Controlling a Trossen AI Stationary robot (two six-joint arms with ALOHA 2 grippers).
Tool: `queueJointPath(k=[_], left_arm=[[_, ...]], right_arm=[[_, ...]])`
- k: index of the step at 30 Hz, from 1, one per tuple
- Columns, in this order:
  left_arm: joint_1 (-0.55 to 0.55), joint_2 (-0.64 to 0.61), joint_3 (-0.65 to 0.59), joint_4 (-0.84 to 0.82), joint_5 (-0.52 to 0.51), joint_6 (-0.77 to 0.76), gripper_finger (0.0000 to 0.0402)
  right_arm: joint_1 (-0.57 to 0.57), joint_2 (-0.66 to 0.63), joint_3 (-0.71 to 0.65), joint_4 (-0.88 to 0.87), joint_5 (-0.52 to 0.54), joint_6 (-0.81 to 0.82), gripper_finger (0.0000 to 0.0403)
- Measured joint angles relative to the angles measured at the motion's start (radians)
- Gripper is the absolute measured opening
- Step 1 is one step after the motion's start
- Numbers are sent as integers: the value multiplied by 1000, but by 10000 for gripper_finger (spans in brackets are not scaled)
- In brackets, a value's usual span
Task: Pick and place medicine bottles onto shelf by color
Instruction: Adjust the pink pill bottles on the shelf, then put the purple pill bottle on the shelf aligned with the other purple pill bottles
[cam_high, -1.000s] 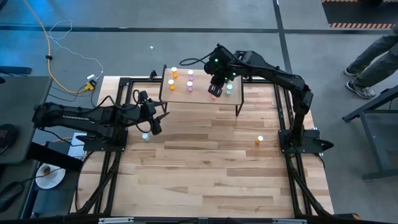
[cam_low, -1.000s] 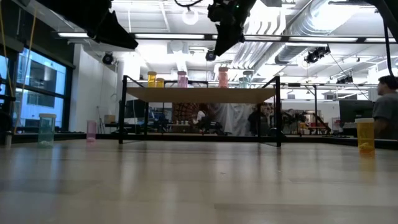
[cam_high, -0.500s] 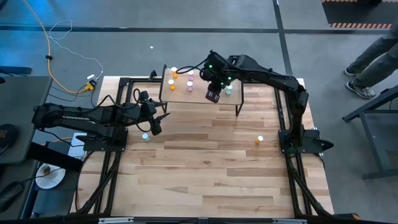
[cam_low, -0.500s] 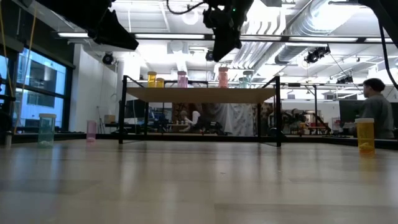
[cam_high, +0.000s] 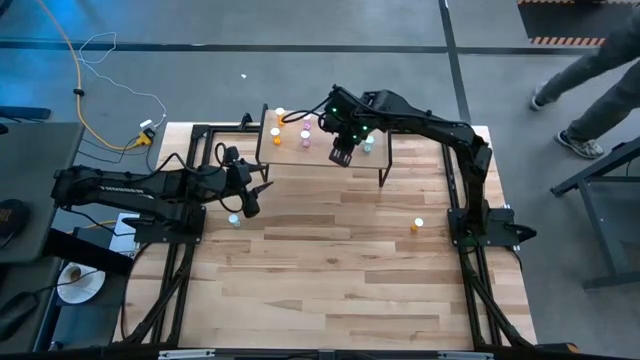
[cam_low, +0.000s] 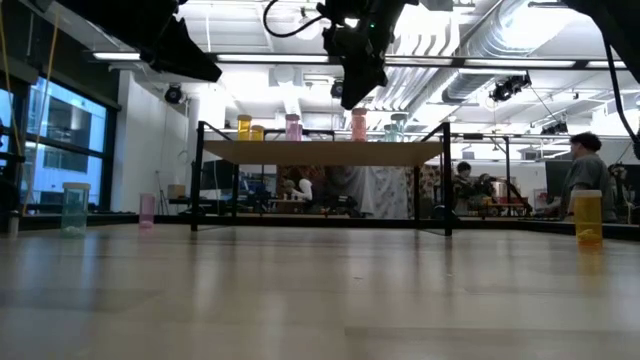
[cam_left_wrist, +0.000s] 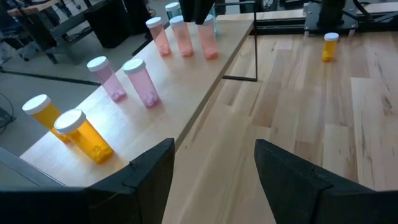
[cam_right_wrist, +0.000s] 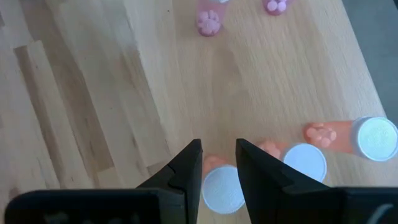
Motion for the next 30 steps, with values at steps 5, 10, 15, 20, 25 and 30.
queueJointPath(k=[5,10,15,20,25,30], left_arm=[[0,0,0,0,0,0,213],[0,0,0,0,0,0,213],[0,0,0,0,0,0,213],[0,0,0,0,-2,5,213],[2,0,0,-12,-61,37,213],[44,-5,66,-178,-121,20,213]], right_arm=[[-5,18,0,-12,4,0,89],[-5,24,0,-17,38,0,89],[-5,24,0,-16,44,0,89],[-5,23,0,26,44,-28,89],[-2,12,39,36,44,-50,89],[2,12,115,17,44,-80,89]])
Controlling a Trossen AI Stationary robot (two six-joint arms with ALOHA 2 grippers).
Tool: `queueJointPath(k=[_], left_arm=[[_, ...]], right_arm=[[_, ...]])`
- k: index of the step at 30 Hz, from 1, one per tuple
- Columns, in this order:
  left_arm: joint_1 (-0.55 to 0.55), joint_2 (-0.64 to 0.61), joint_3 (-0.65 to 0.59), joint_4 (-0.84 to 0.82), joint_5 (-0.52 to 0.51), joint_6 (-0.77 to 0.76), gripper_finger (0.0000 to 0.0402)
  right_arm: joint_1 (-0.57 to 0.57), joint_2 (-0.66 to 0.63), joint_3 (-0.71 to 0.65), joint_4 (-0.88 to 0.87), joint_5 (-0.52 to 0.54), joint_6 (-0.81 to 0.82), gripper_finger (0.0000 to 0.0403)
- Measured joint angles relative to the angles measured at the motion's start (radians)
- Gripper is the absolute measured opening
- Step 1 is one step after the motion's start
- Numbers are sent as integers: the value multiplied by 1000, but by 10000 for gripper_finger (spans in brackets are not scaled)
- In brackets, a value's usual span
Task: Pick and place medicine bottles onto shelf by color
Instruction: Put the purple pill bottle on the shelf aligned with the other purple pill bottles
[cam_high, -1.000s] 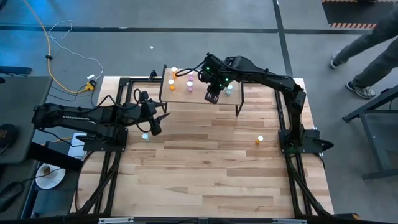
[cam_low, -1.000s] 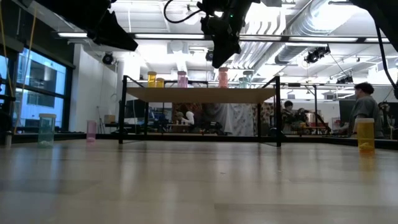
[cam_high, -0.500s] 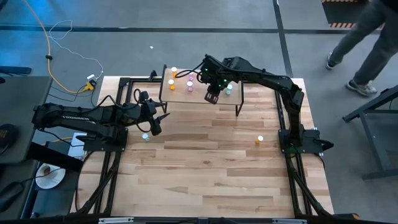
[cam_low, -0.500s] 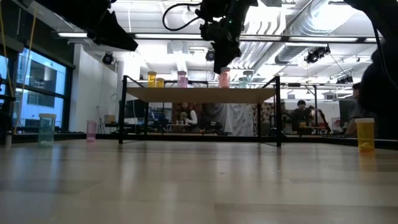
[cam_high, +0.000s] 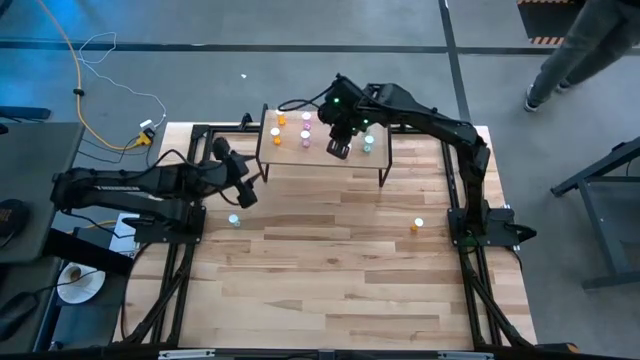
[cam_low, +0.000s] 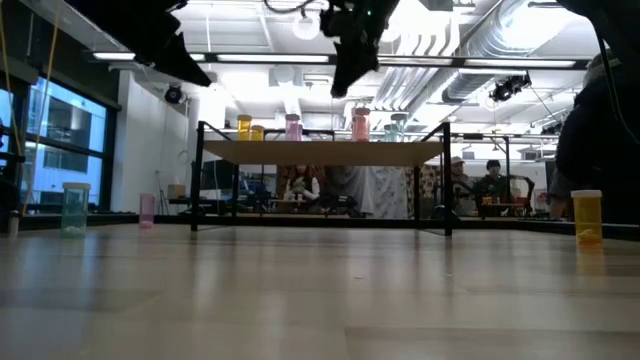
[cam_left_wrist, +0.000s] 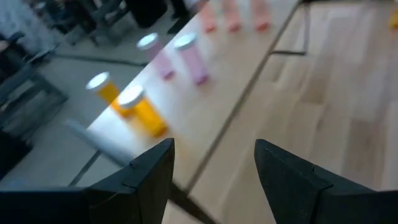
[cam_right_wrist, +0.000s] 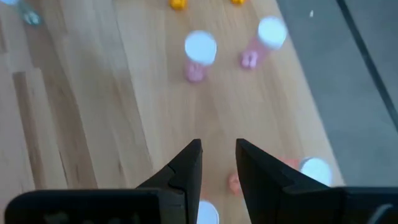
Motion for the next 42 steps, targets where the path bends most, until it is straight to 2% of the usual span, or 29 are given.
queueJointPath(k=[9,13,20,24,32,36,42], left_arm=[[159,-1,108,-185,3,-20,213],[249,0,112,-284,81,-27,213],[401,0,112,-409,260,-21,213],[471,1,112,-434,346,46,213],[583,44,112,-507,474,319,213],[611,90,112,-507,507,343,213],[637,193,112,-507,482,340,213]], right_arm=[[-2,0,184,-90,10,-39,89],[-8,-58,166,-78,55,-52,89],[-36,-148,181,-93,54,-42,89],[-41,-195,181,-106,49,-44,89],[-42,-225,181,-159,36,-41,89],[-42,-222,180,-193,35,-41,89],[-40,-220,180,-195,35,-43,89]])
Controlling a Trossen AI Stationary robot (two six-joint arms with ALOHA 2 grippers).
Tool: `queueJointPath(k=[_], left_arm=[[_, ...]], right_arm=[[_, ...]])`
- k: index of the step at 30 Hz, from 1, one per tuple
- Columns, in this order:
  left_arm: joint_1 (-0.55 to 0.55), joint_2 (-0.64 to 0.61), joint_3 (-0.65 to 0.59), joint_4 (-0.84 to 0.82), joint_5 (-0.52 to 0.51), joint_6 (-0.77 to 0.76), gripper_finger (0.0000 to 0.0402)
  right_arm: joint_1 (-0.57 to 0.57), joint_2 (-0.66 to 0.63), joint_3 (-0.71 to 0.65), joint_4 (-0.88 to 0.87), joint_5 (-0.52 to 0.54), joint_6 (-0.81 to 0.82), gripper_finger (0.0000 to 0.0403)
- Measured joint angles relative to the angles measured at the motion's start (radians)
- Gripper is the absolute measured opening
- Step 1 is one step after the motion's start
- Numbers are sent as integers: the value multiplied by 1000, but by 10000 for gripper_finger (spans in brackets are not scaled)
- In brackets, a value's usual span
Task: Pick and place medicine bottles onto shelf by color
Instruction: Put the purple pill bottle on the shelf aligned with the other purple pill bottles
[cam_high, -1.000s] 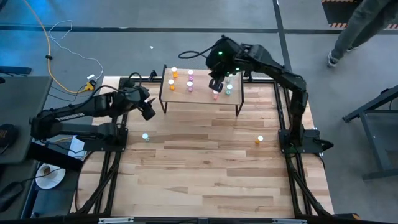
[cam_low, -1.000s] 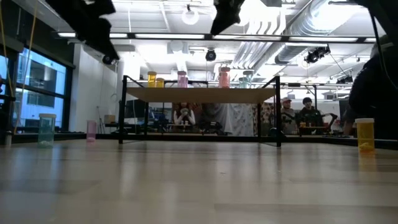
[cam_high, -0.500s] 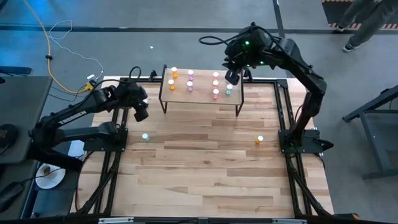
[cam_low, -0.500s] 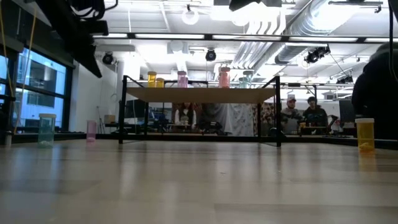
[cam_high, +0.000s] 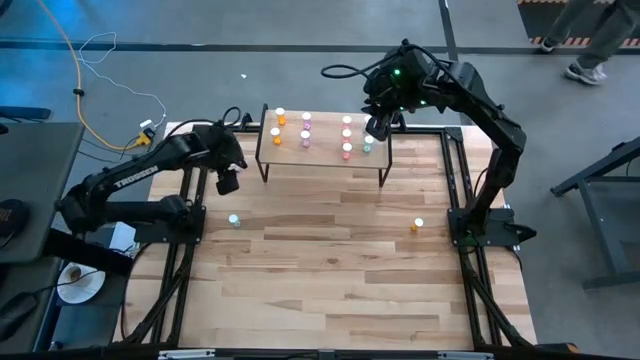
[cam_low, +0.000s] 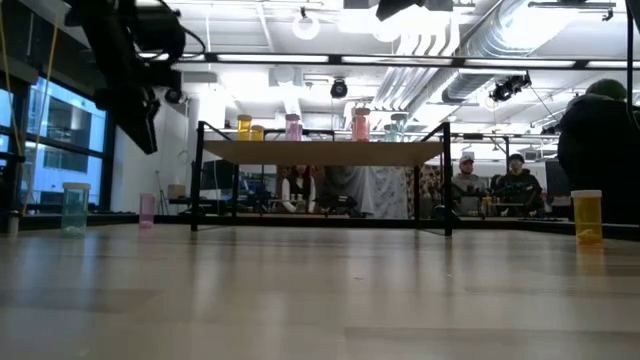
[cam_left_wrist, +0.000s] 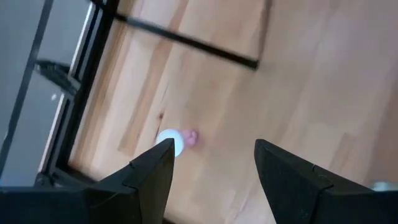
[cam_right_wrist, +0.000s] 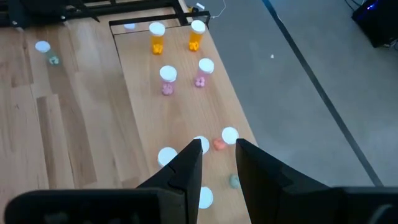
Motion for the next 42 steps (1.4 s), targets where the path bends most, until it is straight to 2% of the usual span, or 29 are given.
queueJointPath(k=[3,11,20,29,33,42], left_arm=[[9,47,0,5,-37,28,213],[69,120,0,31,-41,76,213],[182,178,0,59,21,69,213],[249,211,-1,95,92,85,213],[253,213,-1,120,103,43,213],[253,213,-1,208,122,-180,213]], right_arm=[[0,0,0,-4,0,-1,89],[0,0,0,-35,0,-1,89],[0,0,-1,-47,0,-1,89],[0,0,-1,-57,-12,-2,89],[0,0,-1,-57,-33,-2,89],[0,0,-1,-57,-34,-10,89]])
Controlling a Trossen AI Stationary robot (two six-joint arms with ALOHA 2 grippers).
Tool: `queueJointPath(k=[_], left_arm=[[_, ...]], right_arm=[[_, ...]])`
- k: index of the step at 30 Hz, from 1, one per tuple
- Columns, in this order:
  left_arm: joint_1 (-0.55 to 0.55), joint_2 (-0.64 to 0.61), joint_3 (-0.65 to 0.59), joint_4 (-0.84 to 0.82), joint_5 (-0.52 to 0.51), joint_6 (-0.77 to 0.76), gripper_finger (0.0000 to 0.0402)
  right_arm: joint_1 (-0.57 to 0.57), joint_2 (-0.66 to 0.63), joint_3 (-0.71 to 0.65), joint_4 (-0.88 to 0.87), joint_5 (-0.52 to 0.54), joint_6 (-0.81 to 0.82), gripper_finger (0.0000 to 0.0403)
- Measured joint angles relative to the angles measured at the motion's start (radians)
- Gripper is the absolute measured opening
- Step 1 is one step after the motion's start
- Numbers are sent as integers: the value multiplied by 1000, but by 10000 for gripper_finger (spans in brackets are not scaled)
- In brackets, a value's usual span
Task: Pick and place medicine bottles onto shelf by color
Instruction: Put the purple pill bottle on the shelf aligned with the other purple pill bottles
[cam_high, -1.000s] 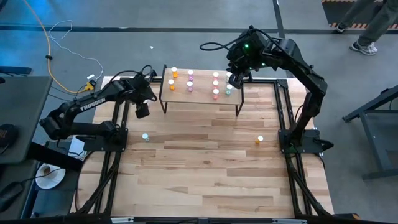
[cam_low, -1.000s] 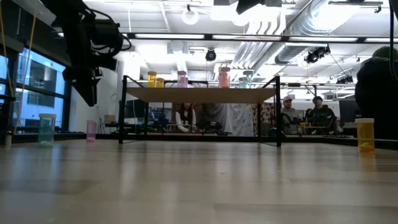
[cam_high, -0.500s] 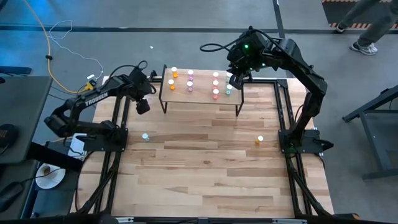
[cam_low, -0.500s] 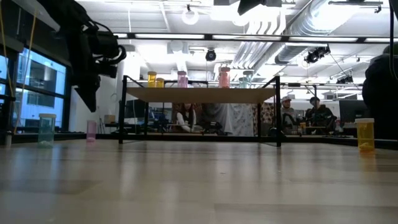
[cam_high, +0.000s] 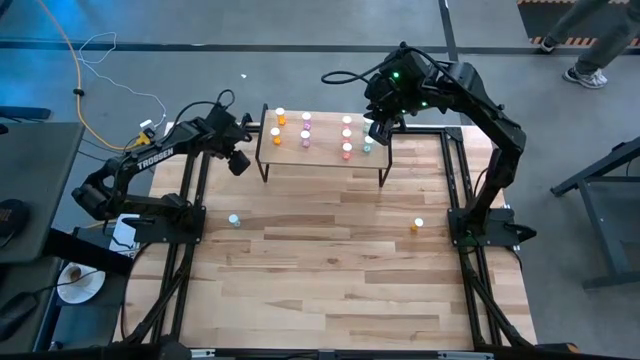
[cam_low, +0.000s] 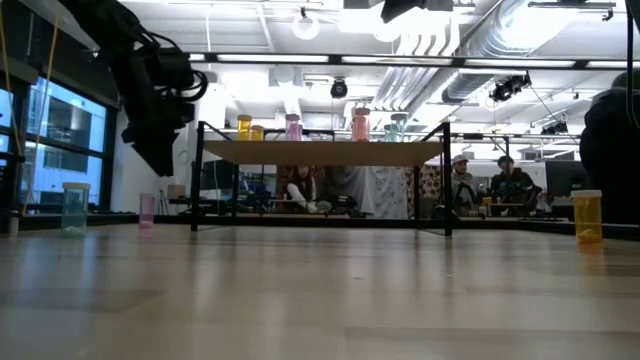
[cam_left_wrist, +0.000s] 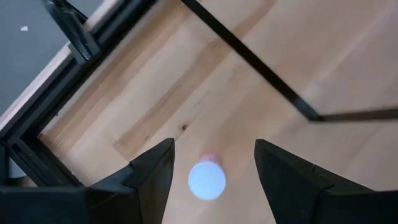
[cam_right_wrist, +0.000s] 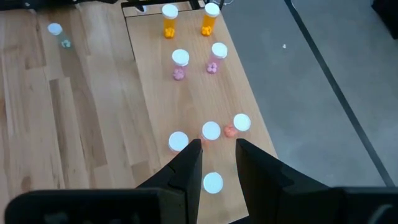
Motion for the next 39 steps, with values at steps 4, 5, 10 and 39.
queueJointPath(k=[4,5,10,39], left_arm=[[-2,0,0,15,-1,-47,213],[-5,0,2,14,-5,-58,213],[-36,0,18,-1,-54,-138,213],[-72,96,36,-107,-131,186,213]], right_arm=[[0,0,0,0,0,1,89],[0,0,0,0,0,5,89],[0,0,0,0,0,12,89],[0,0,0,1,0,27,89]])
